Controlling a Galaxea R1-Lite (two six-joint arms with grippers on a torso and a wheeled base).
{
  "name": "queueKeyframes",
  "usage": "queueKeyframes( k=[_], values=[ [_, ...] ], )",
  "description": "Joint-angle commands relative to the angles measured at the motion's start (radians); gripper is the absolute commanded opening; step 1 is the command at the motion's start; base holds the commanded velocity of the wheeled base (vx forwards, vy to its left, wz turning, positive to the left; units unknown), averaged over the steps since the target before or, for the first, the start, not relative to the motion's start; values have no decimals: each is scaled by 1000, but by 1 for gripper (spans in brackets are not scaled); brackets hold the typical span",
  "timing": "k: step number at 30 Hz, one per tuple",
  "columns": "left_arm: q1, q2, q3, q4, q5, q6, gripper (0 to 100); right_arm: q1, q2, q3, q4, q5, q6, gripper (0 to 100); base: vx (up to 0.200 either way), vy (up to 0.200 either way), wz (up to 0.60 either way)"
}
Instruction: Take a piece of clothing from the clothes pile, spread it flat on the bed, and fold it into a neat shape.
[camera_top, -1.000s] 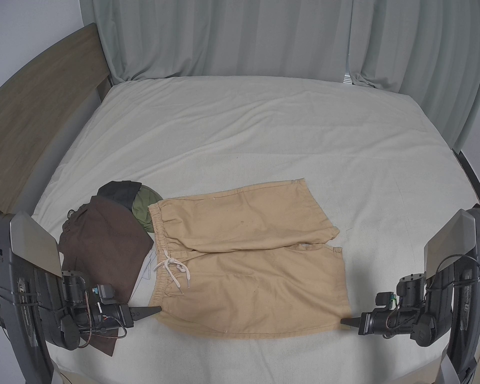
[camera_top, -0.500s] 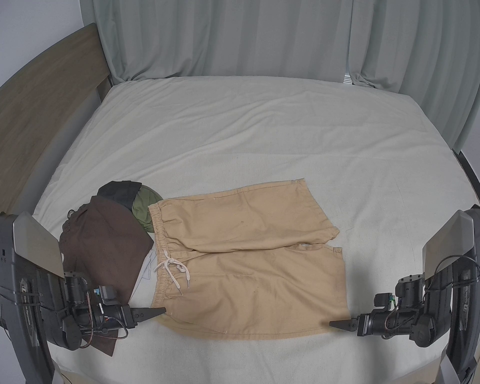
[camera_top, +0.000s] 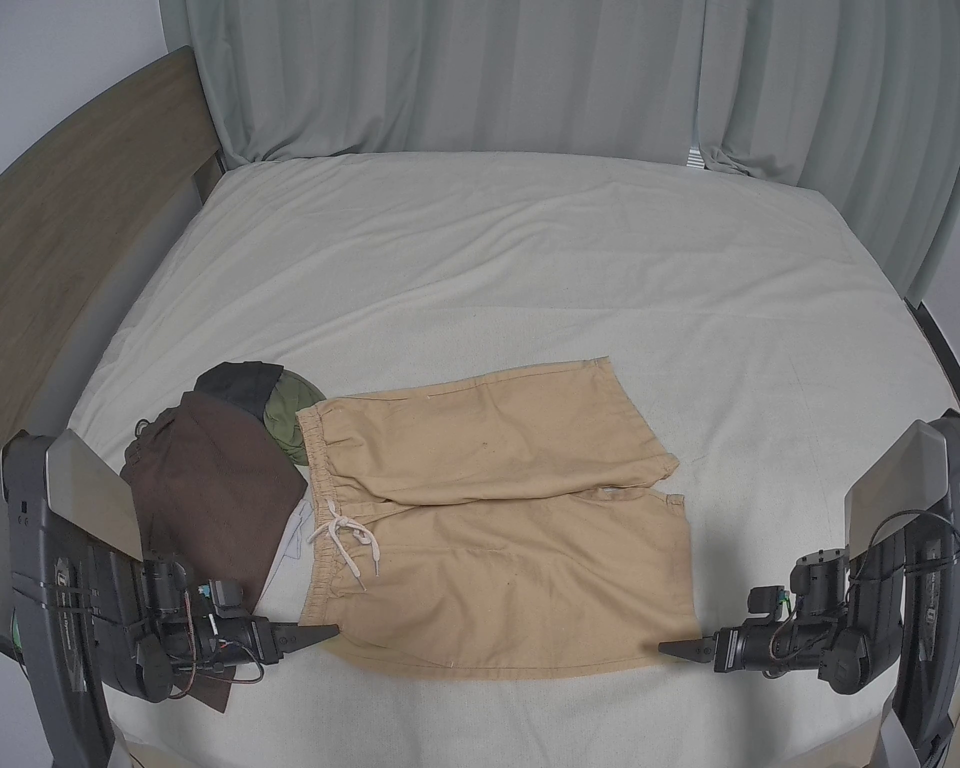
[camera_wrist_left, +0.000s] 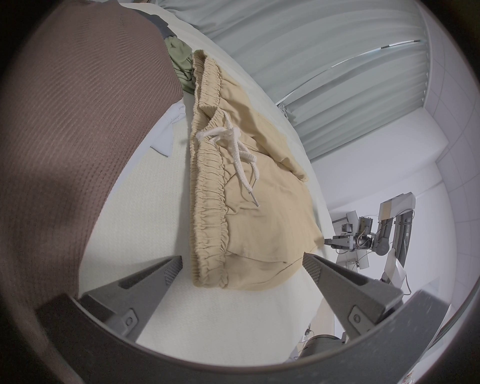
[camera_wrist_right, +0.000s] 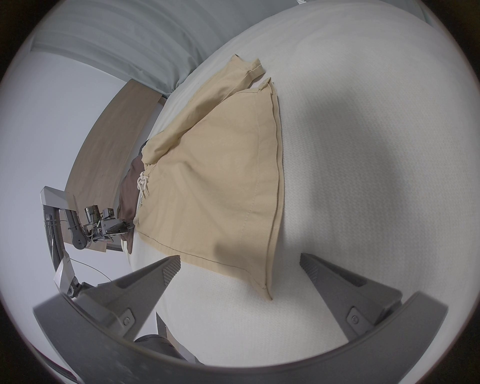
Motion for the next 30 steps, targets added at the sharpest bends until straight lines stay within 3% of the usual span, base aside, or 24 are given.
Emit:
queueKeyframes(
  k=[1, 5, 6, 19, 29, 30],
  values=[
    [-2, 42, -24, -1, 1, 9, 100, 0, 2, 0, -1, 0, 0, 100, 0, 0, 0],
    [0, 48, -47, -1, 2, 5, 100, 0, 2, 0, 0, 0, 0, 100, 0, 0, 0],
    [0, 48, -50, 1, 2, 3, 0, 0, 2, 0, 0, 1, 0, 100, 0, 0, 0],
    [4, 47, -50, -1, -5, 11, 0, 7, 12, 9, 0, 23, 0, 100, 0, 0, 0],
    [1, 45, -50, -1, -8, 14, 0, 16, 36, -5, -1, 24, -51, 100, 0, 0, 0],
    [1, 45, -50, -1, -8, 14, 0, 16, 36, -5, -1, 24, -51, 0, 0, 0, 0]
  ],
)
